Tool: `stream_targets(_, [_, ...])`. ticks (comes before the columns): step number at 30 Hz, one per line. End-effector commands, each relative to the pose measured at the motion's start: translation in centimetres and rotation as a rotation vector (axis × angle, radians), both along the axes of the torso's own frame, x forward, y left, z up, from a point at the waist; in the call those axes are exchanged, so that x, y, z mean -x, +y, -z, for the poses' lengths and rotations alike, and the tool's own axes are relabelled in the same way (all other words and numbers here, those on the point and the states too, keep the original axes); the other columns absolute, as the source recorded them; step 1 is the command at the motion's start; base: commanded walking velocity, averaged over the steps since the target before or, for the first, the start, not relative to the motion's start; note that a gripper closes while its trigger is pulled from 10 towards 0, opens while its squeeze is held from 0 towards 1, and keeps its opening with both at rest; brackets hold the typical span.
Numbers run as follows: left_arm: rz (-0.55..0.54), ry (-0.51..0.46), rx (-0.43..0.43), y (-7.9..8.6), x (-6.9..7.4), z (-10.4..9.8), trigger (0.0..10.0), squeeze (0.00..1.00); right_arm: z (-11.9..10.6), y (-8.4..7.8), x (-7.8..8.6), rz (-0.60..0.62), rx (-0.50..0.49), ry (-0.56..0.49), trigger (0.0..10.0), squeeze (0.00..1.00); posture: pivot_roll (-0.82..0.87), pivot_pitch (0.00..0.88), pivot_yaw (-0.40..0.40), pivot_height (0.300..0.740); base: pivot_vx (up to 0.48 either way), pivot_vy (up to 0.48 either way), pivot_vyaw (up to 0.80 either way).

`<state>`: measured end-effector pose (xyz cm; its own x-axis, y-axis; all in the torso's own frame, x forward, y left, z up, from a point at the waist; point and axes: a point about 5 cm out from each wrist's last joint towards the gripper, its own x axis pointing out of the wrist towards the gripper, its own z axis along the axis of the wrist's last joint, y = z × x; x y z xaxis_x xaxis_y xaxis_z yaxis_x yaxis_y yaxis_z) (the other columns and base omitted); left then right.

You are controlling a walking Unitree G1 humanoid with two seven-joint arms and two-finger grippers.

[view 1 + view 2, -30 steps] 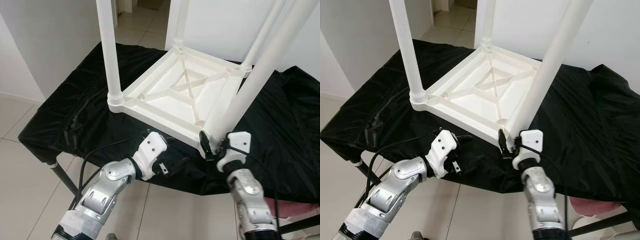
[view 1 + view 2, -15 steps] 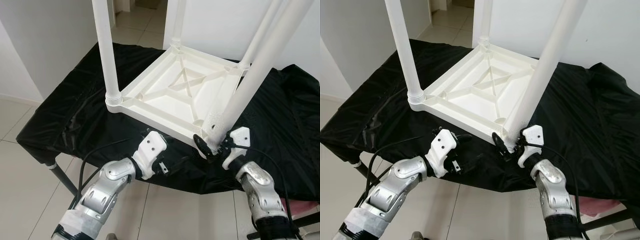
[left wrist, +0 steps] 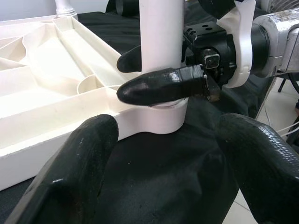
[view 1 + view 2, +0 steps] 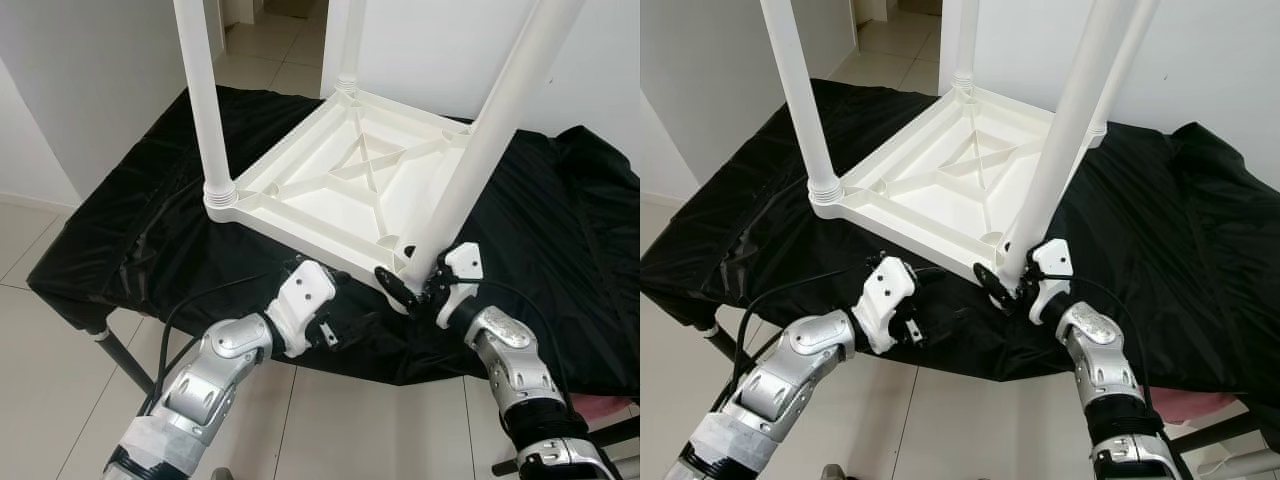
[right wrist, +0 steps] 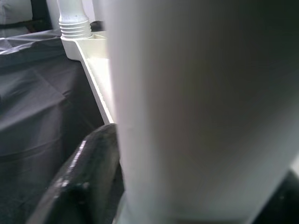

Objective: Building children table

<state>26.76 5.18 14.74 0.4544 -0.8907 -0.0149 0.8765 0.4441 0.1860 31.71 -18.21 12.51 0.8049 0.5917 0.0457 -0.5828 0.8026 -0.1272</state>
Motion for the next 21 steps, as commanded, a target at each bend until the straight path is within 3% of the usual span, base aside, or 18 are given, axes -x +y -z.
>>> stream_targets(1, [0.028,0.011,-0.019,-0.3,0.2,0.3,10.0,0.0,0.4,0.1,0.1,-0.026,0.003,0.012,0.0,0.0,0.02,0.089,-0.038,0.74,0.0,0.0,0.0])
stream_targets(8, [0.029,0.01,-0.019,-0.3,0.1,0.3,10.0,0.0,0.5,0.1,-0.1,-0.009,-0.032,0.013,0.0,0.0,0.02,0.09,-0.035,0.74,0.0,0.0,0.0])
stream_targets(9, [0.03,0.009,-0.02,-0.3,0.1,0.3,10.0,0.0,0.4,0.2,-0.1,-0.002,-0.044,0.013,4.2,0.0,0.02,0.092,-0.034,0.74,0.0,0.0,0.0])
stream_targets(10, [0.026,0.006,-0.024,-0.3,0.1,0.3,10.0,0.0,0.4,0.3,-0.1,0.004,-0.057,0.016,10.0,0.0,0.02,0.091,-0.036,0.74,0.0,0.0,0.0])
stream_targets(21, [-0.003,-0.012,-0.041,-0.2,0.0,0.7,10.0,0.0,0.9,1.9,0.6,0.08,-0.091,-0.002,10.0,0.0,0.02,0.089,-0.042,0.74,0.0,0.0,0.0])
